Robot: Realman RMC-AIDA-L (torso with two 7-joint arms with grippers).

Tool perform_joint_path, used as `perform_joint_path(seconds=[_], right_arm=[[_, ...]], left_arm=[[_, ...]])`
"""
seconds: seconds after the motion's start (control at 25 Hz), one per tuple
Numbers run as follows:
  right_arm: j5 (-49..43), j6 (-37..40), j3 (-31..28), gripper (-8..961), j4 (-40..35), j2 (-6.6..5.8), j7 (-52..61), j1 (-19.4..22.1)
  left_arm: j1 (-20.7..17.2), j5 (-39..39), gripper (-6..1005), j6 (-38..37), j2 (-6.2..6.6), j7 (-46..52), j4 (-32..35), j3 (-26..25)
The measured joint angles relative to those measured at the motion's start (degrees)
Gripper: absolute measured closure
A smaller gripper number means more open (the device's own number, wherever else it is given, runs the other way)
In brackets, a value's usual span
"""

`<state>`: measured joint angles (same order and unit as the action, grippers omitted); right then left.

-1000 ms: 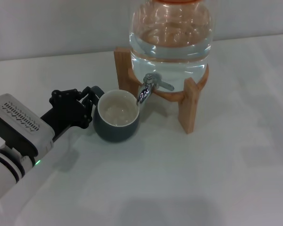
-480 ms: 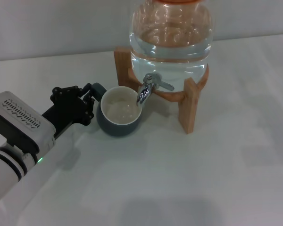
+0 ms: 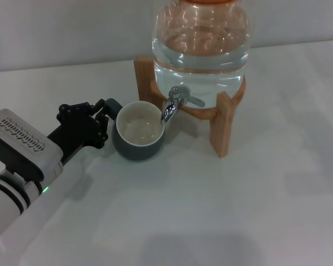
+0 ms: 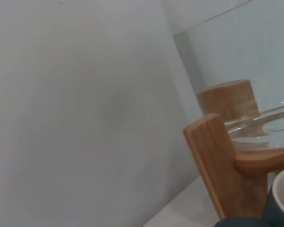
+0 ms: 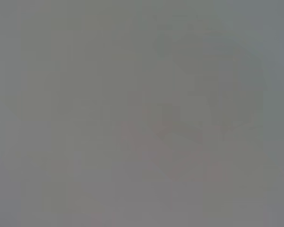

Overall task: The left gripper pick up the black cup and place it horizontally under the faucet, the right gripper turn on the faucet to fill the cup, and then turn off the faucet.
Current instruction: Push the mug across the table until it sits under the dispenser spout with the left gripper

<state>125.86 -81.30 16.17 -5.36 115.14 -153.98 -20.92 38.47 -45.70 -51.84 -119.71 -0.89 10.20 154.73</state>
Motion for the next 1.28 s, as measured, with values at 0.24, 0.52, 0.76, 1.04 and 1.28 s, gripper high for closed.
perform_joint_path(seconds=[0.24,0.52,0.76,1.04,1.28], right_arm=[[0.0,0.0,0.0,98,0.0,0.00,0.0,0.0],[0.0,0.0,0.0,98,0.1,0.00,0.0,0.0],[0.0,-0.1,0.0,98,0.1,0.00,0.0,0.0],[0.0,-0.2,0.0,98,0.0,0.00,0.0,0.0],[0.0,-0.4,0.0,98,0.0,0.00,0.0,0.0]], left_arm=[[-0.1,-0.7,932,-0.1,0.00,0.0,0.1,-0.1],[-0.4,-1.3,931,-0.2,-0.08,0.0,0.5,-0.1],[-0.5,-1.5,931,-0.3,-0.09,0.0,0.5,-0.1],[-0.5,-1.5,932,-0.3,-0.09,0.0,0.5,-0.1],[-0.5,-1.5,932,-0.2,-0.09,-0.2,0.5,-0.1]])
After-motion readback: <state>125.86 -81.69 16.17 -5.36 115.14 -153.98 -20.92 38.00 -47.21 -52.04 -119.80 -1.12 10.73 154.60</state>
